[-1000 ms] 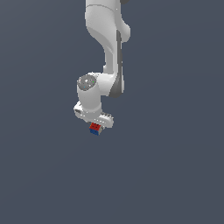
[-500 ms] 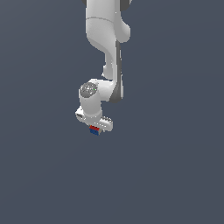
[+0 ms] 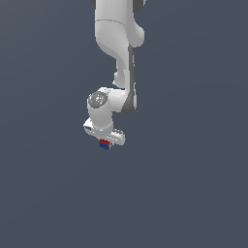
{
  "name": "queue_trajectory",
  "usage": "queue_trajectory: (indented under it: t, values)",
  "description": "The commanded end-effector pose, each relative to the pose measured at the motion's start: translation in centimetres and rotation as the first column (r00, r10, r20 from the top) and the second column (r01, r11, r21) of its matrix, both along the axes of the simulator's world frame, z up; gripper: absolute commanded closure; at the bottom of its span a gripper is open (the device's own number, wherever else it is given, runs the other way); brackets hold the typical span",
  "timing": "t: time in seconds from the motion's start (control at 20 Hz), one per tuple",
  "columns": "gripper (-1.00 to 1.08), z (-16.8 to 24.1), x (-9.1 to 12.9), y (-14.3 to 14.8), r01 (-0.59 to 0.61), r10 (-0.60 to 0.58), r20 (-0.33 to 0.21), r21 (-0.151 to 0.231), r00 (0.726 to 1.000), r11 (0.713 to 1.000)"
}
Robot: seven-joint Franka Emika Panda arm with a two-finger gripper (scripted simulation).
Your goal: Pick up the object and move it to a goal position.
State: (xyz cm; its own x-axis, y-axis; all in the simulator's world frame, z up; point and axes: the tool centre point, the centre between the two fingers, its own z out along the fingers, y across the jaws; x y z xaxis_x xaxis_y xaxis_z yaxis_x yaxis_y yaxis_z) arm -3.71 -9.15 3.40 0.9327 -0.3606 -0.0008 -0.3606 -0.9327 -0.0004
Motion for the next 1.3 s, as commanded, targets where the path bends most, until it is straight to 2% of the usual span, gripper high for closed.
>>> queue_trajectory:
  t: [0.0,0.25,0.55,1.25]
  values:
    - [1.08,0.0,0.0,0.0,0.000,0.000,0.000,0.000,1.000,1.000]
    - [1.08,0.8,0.2,0.1,0.000,0.000,0.000,0.000,1.000,1.000]
    - [1.08,3.8,0.8,0.6,0.000,0.000,0.000,0.000,1.000,1.000]
    - [1.08,17.3,4.0,2.6,0.001,-0.001,0.000,-0.002,1.000,1.000]
